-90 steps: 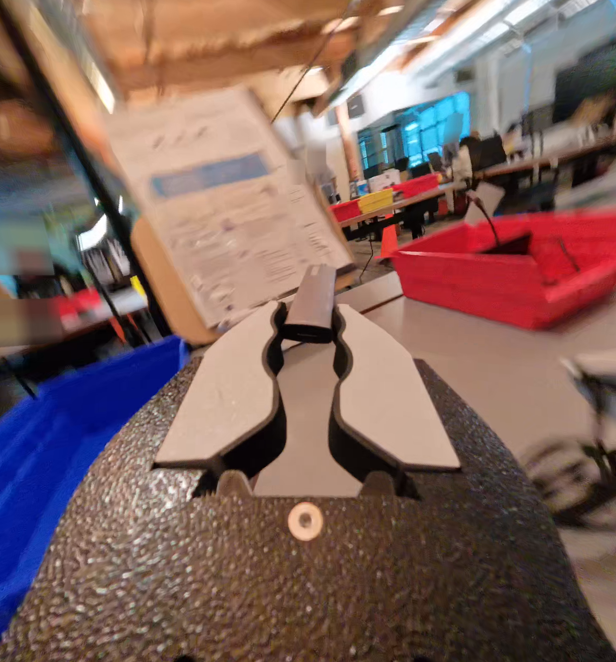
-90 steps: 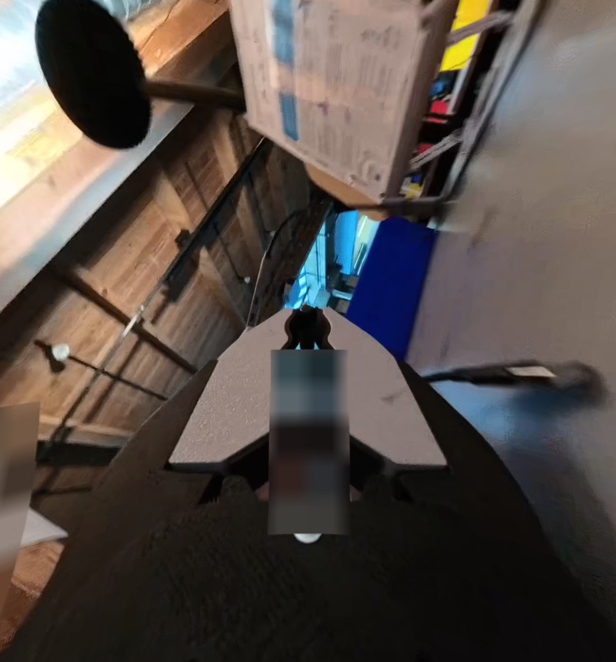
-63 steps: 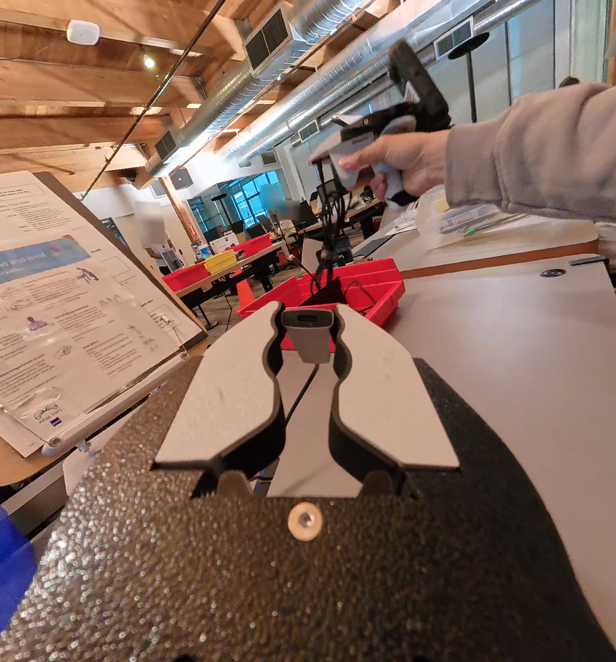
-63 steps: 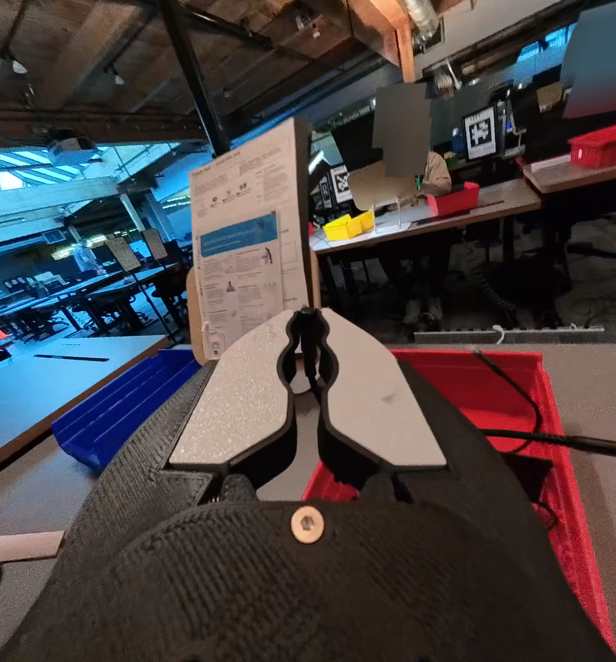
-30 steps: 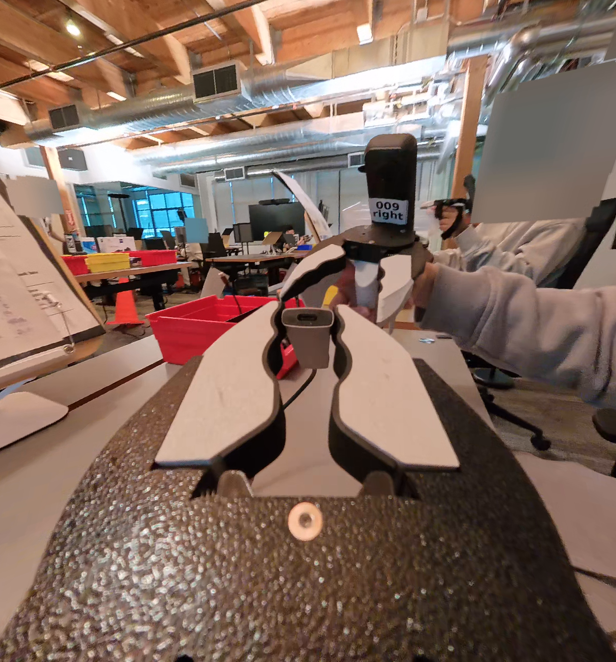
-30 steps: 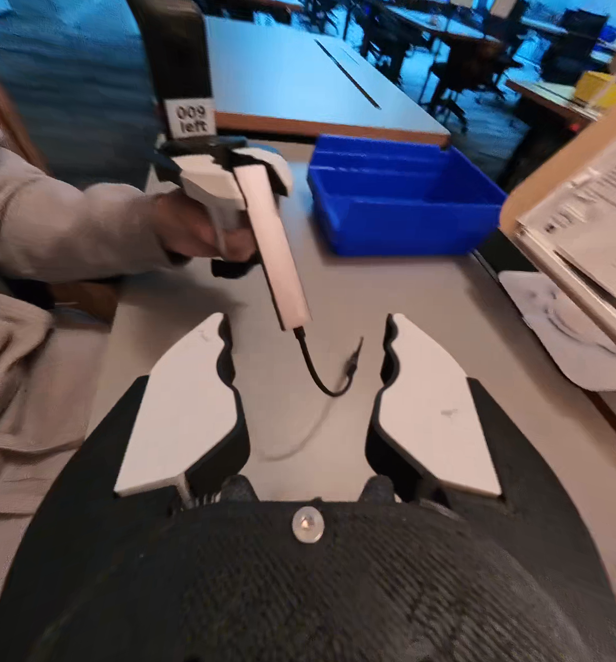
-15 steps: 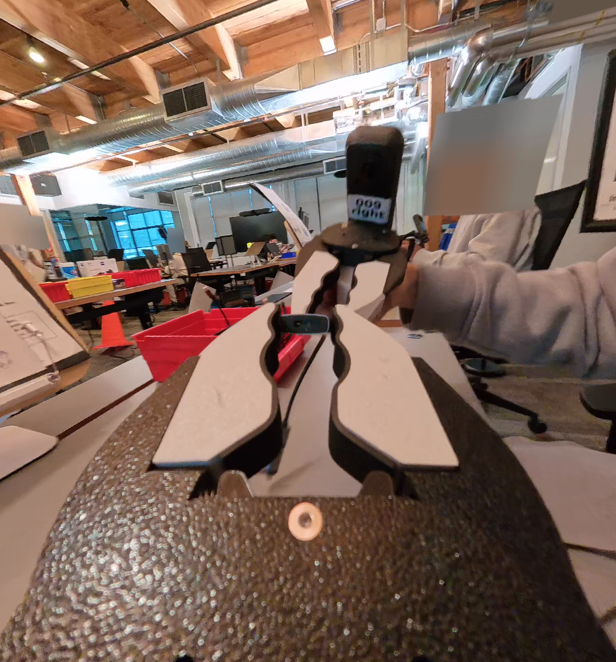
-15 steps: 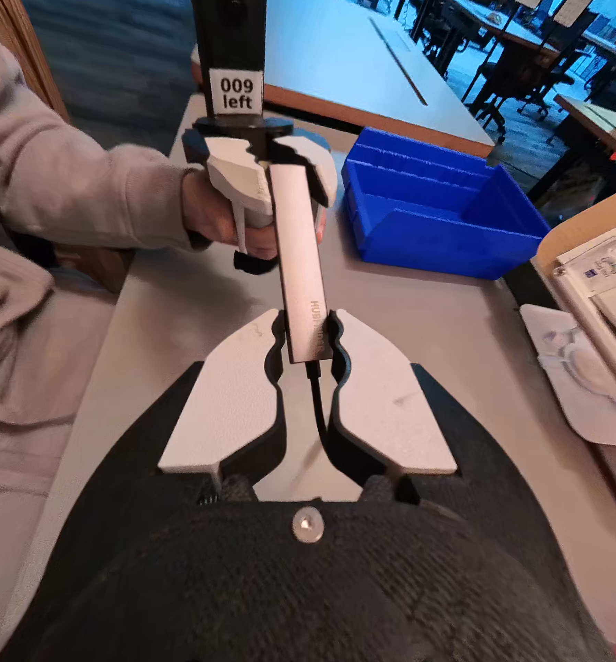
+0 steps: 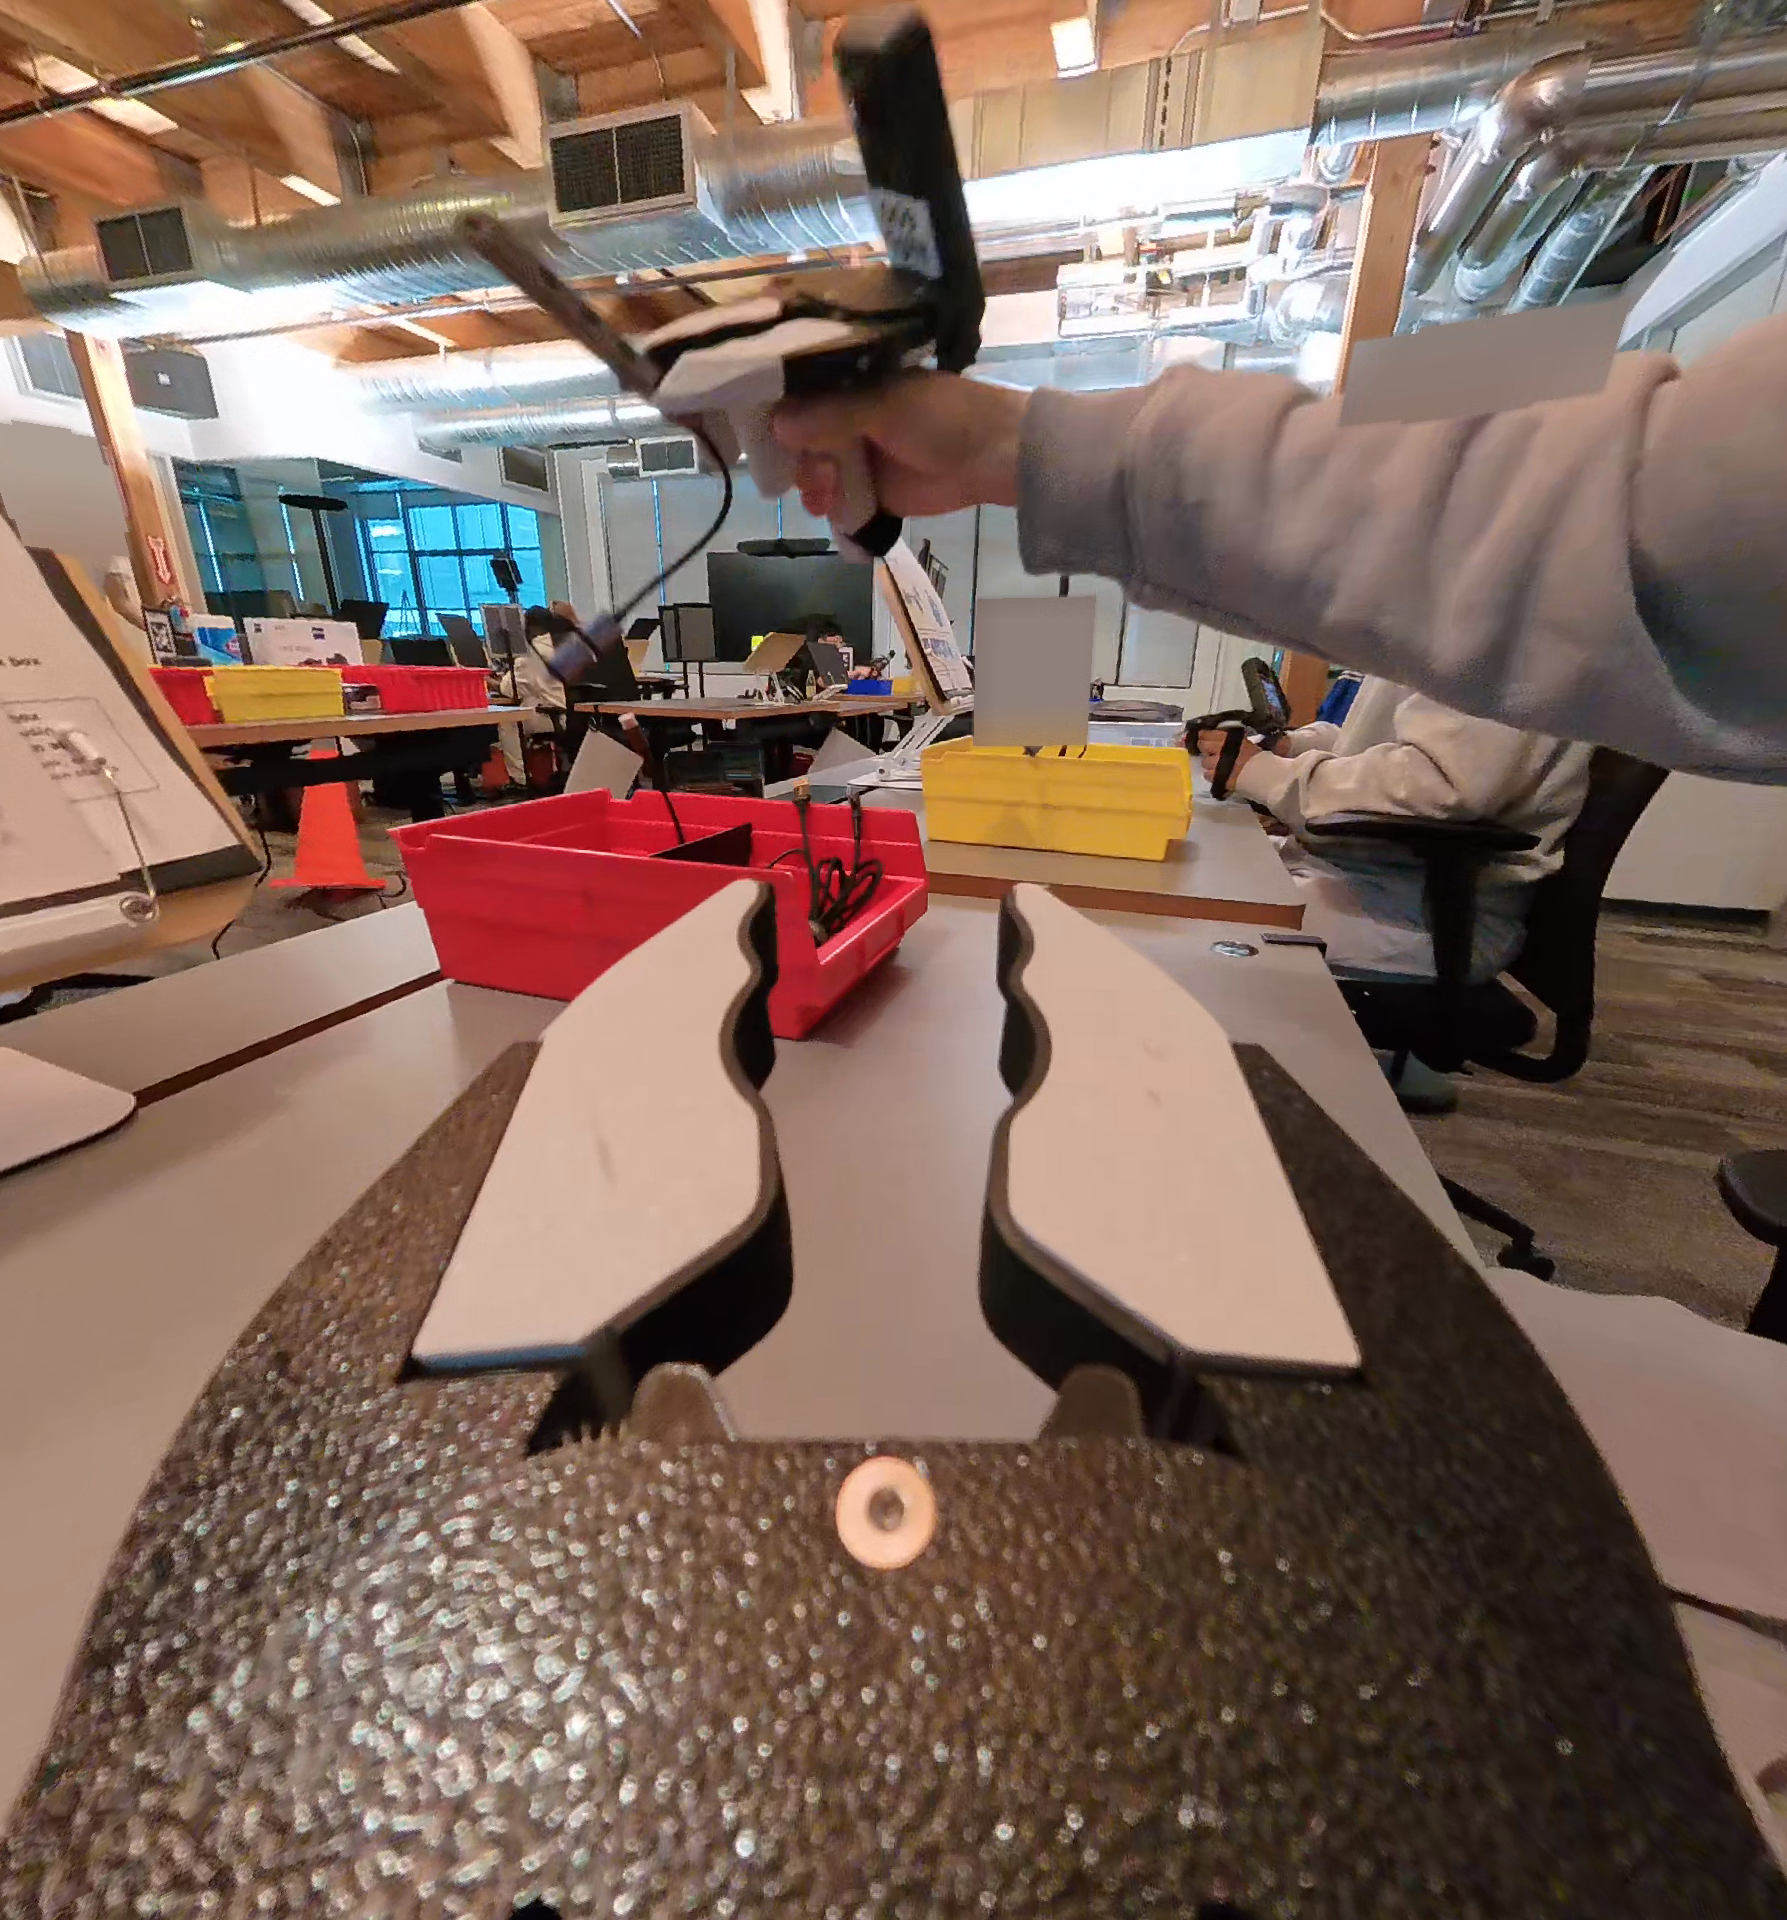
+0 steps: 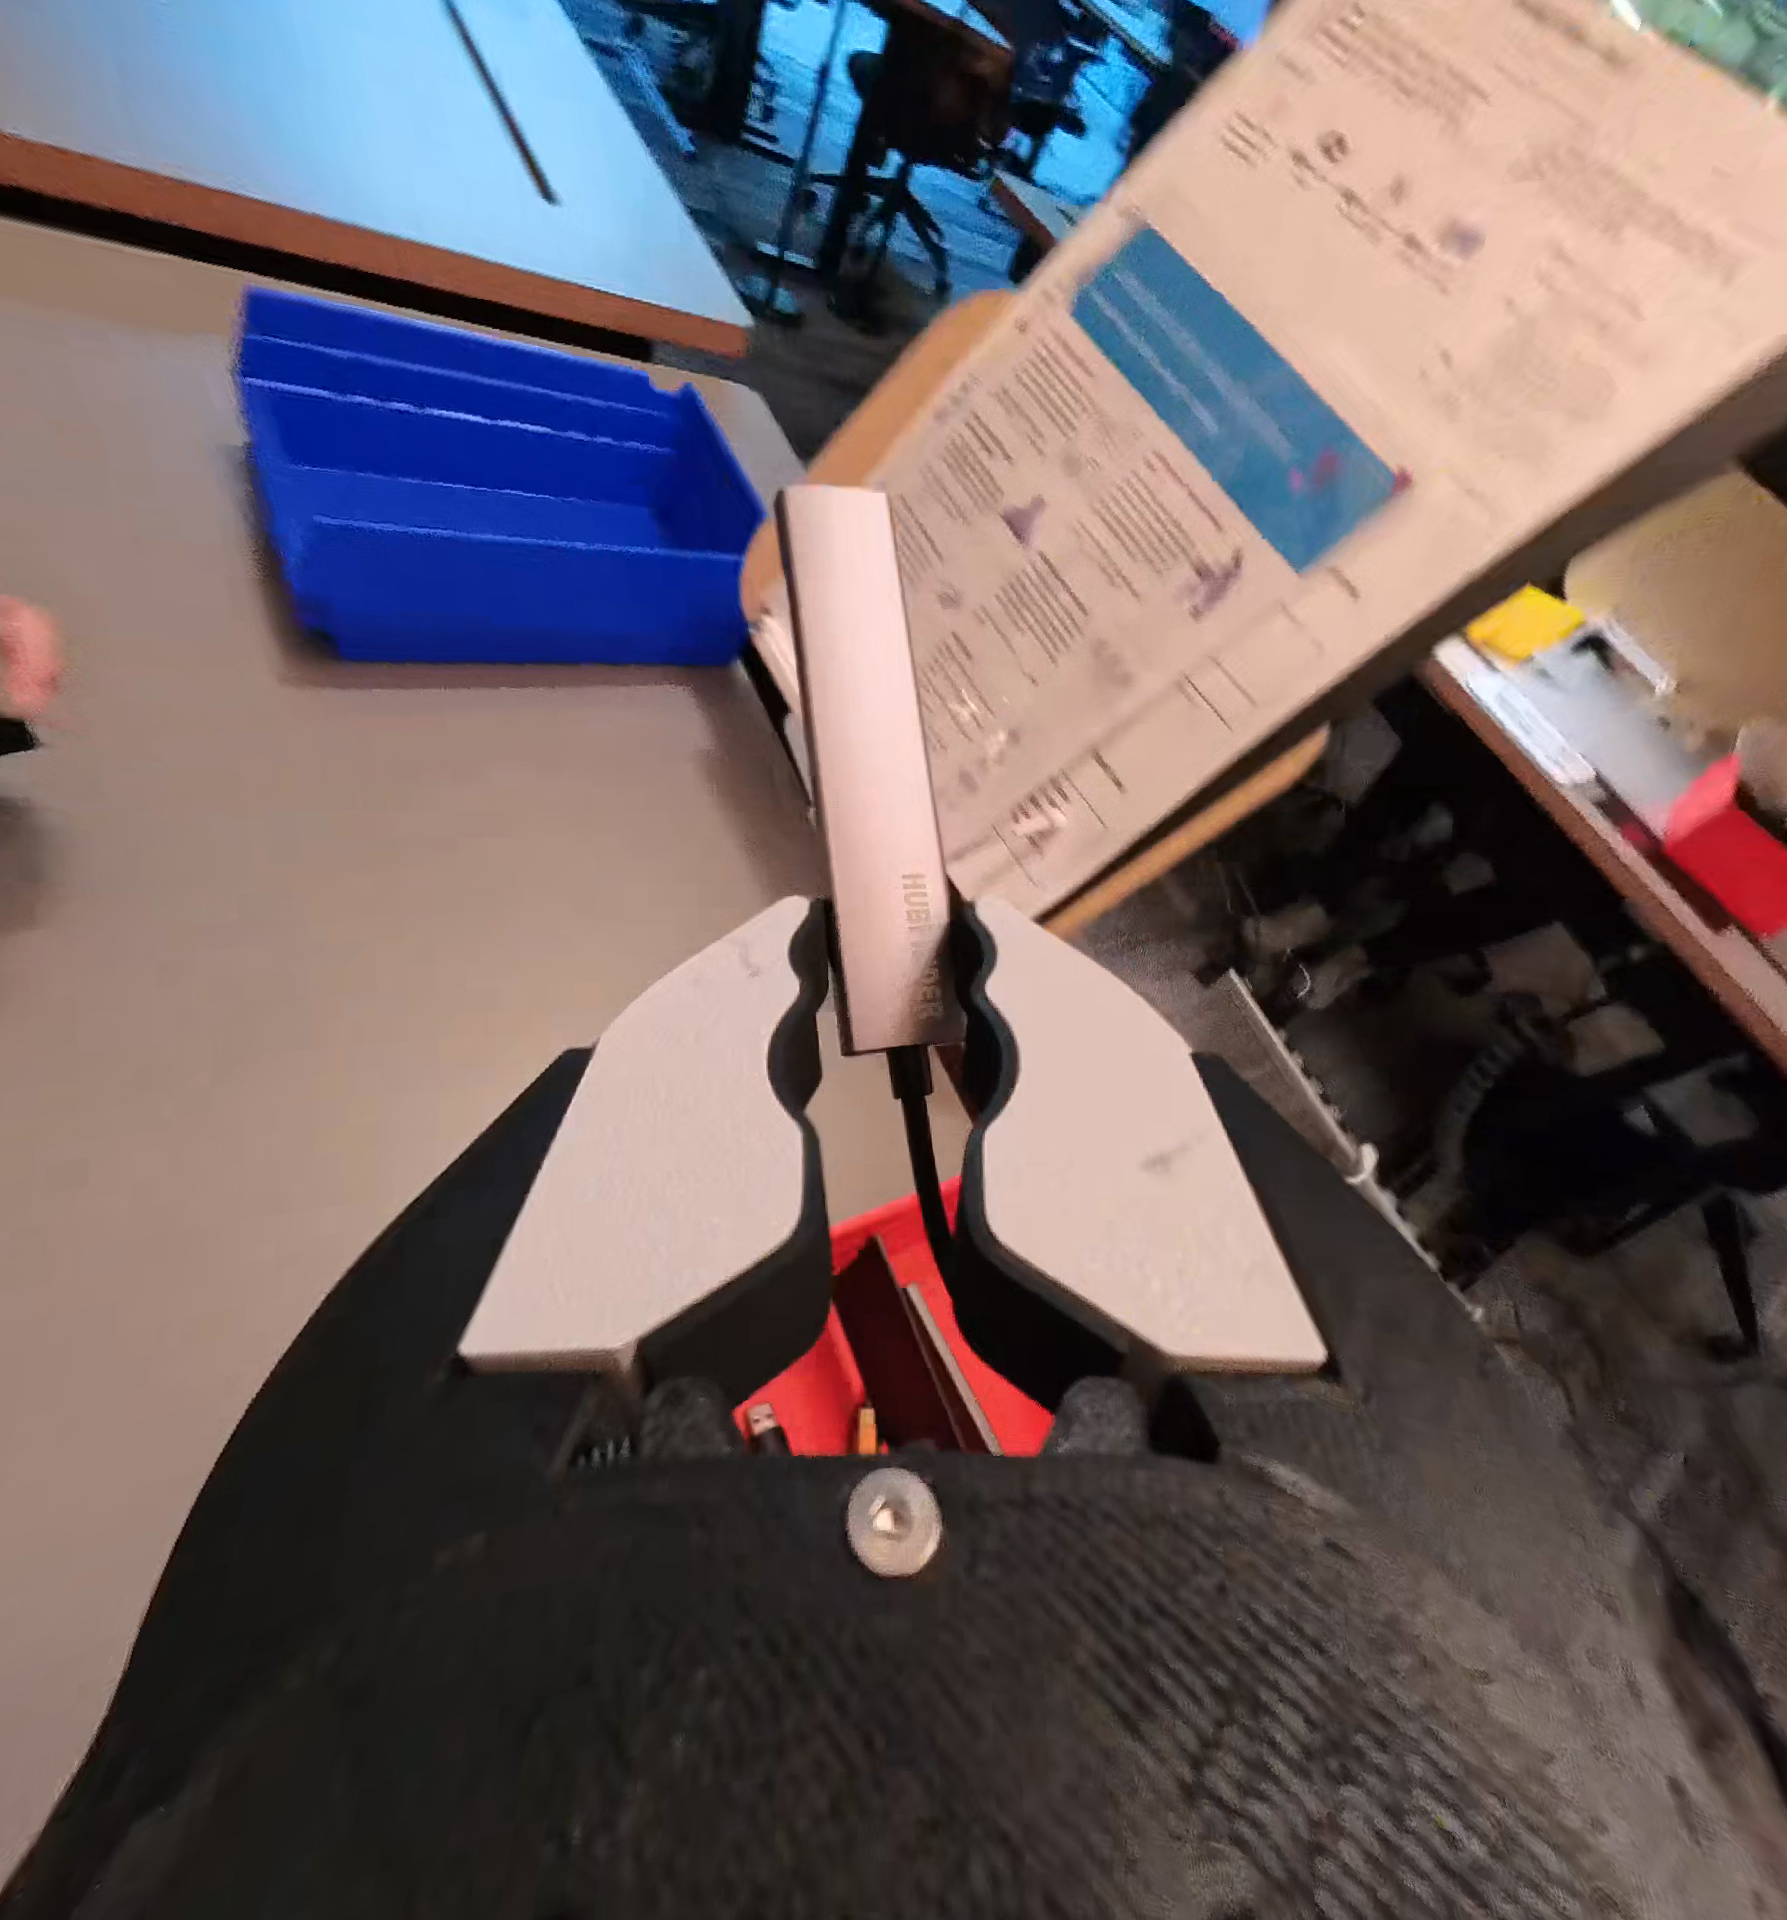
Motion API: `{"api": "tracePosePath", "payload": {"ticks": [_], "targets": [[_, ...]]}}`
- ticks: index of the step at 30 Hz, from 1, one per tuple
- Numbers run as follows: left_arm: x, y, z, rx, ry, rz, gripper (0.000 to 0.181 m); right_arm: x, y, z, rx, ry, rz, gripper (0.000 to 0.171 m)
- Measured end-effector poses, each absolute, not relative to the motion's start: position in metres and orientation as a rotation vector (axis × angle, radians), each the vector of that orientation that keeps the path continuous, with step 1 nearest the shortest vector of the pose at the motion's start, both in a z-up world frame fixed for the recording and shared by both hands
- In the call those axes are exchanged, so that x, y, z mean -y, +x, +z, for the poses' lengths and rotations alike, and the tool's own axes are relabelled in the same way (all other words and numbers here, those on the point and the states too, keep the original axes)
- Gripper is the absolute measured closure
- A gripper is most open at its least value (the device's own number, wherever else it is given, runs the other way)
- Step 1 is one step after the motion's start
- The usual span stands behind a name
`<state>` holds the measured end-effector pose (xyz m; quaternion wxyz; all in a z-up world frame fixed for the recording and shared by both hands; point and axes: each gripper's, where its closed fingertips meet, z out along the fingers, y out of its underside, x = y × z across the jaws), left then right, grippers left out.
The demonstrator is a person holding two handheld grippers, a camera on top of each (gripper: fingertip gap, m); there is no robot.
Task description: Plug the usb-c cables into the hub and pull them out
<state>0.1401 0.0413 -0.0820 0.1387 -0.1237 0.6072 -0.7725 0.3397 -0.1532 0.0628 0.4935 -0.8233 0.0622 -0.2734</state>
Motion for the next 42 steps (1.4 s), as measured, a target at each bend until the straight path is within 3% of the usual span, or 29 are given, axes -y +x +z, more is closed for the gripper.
{"api": "tracePosePath", "payload": {"ticks": [9, 12, 17, 18, 20, 23, 25, 31, 37, 42], "targets": [[-0.043, 0.149, -0.099, -1.764, -0.437, -2.257, 0.148, 0.217, 0.442, -0.062, -0.586, -2.003, -0.731, 0.148], [-0.040, 0.148, -0.098, -1.762, -0.451, -2.283, 0.149, 0.255, 0.467, -0.093, -0.648, -2.210, -0.947, 0.148], [-0.033, 0.149, -0.109, -1.813, -0.460, -2.263, 0.149, 0.279, 0.462, -0.155, -0.347, -2.783, -0.899, 0.148], [-0.031, 0.148, -0.111, -1.823, -0.462, -2.260, 0.149, 0.280, 0.463, -0.163, -0.328, -2.840, -0.892, 0.157], [-0.027, 0.147, -0.114, -1.845, -0.467, -2.265, 0.149, 0.281, 0.469, -0.169, -0.363, -2.877, -0.922, 0.144], [-0.021, 0.143, -0.112, -1.865, -0.475, -2.296, 0.149, 0.280, 0.481, -0.153, -0.435, -2.761, -1.062, 0.108], [-0.017, 0.143, -0.114, -1.886, -0.479, -2.261, 0.149, 0.279, 0.478, -0.130, -0.528, -2.616, -1.126, 0.108], [-0.007, 0.156, -0.146, -2.022, -0.588, -1.998, 0.140, 0.297, 0.391, -0.078, -0.942, -2.144, -1.048, 0.113], [0.028, 0.194, -0.148, -1.967, -0.778, -1.866, 0.119, 0.274, 0.228, -0.127, -1.045, -1.799, -0.873, 0.124], [0.101, 0.244, -0.136, -2.013, -0.902, -1.776, 0.099, 0.284, 0.171, -0.139, -1.172, -1.602, -0.886, 0.121]]}}
